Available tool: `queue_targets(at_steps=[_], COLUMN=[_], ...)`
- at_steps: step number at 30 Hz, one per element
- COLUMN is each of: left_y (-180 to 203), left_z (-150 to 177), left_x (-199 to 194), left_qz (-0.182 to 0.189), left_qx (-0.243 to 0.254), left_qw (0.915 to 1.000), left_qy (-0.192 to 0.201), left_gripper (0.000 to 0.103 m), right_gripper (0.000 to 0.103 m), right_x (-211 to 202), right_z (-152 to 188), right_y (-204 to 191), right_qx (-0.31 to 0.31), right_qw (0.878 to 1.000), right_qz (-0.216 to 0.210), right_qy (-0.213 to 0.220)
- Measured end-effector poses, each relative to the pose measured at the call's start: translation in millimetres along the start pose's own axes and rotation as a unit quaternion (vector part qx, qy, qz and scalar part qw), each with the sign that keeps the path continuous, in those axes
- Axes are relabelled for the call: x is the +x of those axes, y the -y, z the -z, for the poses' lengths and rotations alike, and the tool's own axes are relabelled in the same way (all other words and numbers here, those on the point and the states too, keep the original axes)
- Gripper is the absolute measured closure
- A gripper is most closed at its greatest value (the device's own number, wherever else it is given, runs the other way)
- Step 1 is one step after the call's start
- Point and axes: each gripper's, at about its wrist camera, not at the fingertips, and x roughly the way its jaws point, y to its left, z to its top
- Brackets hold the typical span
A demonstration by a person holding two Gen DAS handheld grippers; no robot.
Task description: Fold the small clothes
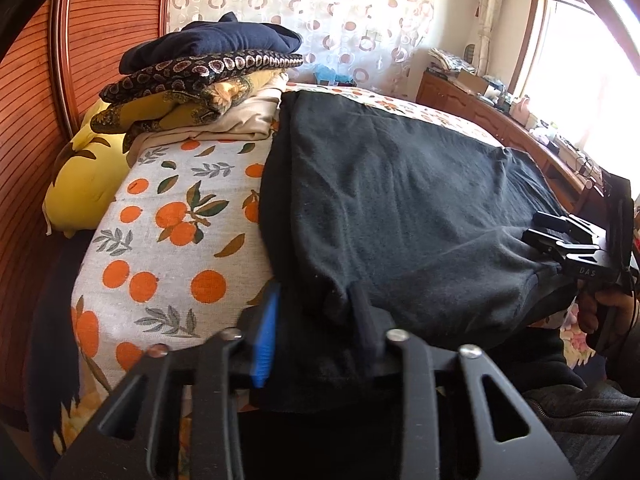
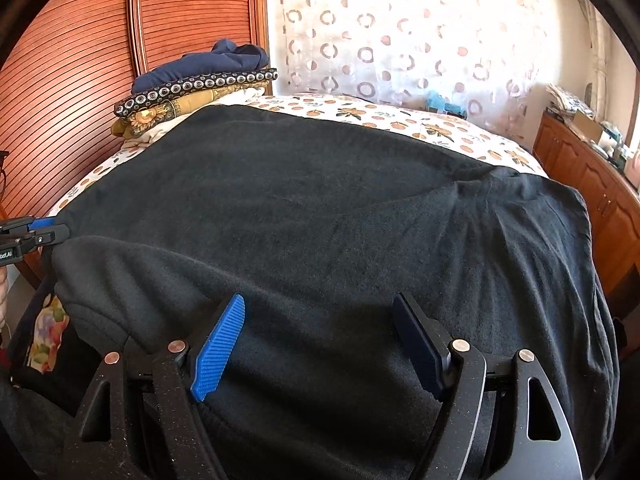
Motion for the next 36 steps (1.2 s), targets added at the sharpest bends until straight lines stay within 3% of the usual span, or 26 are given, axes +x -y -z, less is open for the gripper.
queue_targets(at_steps=[1,4,8,15,25,36], left_y=[0.0,3.5,18.9,76.5,207.7,334.7], left_z=[0.0,-3.0,-17.7,-67.0,-125.1,-149.2], left_x=[0.5,-0.3,-8.7,-11.4,16.1,40.7], left_qz=[0.003,0.012,0.045,0.112,0.178,0.241], left_qx=[-0.001,-0.001,0.011,0.069,0.198,0.274], left_qw=[1.0,0.9999,0.9988,0.9907,0.9634,0.9311], left_qy=[-0.001,0.002,0.017,0.035,0.034,0.002], left_gripper=[0.083,0.09,0.091,0.091,0.091,0.091], right_gripper=[0.025,0.025,0.025,0.025,0.025,0.025], right_x=[0.1,-0.3,-7.0,-44.9,-101.1,-141.5], right_z=[-0.1,0.4,1.2,10.3,54.6,85.4], right_y=[-0.3,0.0,7.9,50.8,117.5,144.0], right_qx=[0.0,0.003,0.02,0.068,0.144,0.168], right_qw=[1.0,1.0,1.0,0.997,0.988,0.981], right_qz=[0.0,-0.002,-0.018,0.004,0.037,0.077], right_qy=[0.001,0.002,0.003,0.026,0.051,0.063])
